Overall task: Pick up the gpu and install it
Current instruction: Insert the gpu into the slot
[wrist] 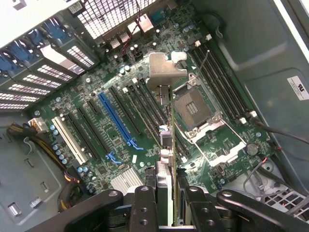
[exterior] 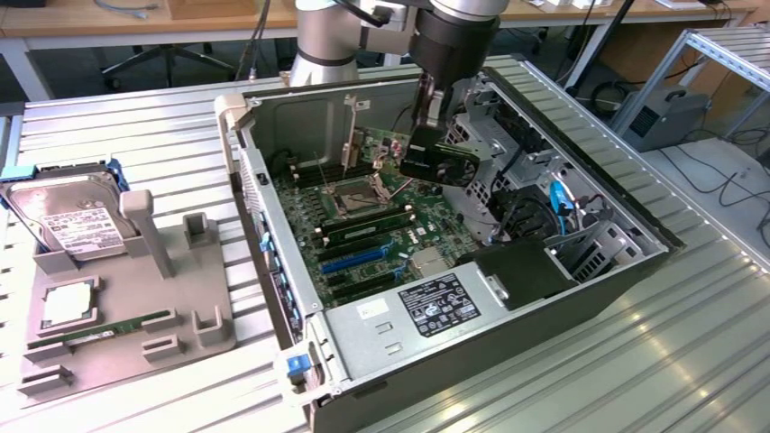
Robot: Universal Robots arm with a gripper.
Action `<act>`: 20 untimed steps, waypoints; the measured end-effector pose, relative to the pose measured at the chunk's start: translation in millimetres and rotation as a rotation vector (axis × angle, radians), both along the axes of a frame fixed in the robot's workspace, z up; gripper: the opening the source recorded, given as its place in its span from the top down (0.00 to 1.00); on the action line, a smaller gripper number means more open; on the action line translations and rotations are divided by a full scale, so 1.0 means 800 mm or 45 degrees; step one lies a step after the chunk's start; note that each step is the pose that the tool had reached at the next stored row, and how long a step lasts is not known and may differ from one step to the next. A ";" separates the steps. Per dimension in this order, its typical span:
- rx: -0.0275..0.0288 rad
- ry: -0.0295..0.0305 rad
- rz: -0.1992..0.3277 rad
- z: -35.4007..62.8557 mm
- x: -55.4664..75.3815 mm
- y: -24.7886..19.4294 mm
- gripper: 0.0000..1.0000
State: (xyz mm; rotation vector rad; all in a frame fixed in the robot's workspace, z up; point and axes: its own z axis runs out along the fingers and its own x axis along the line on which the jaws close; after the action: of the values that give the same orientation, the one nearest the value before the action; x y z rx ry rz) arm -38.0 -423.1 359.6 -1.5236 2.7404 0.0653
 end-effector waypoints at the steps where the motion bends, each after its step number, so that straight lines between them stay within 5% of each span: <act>1: -0.0001 0.0000 0.002 0.000 0.000 0.0000 0.73; 20: 0.0000 0.0000 0.036 0.000 0.000 0.0000 0.73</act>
State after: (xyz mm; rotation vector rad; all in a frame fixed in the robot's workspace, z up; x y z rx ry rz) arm -38.0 -423.0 359.4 -1.5629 2.7189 0.0654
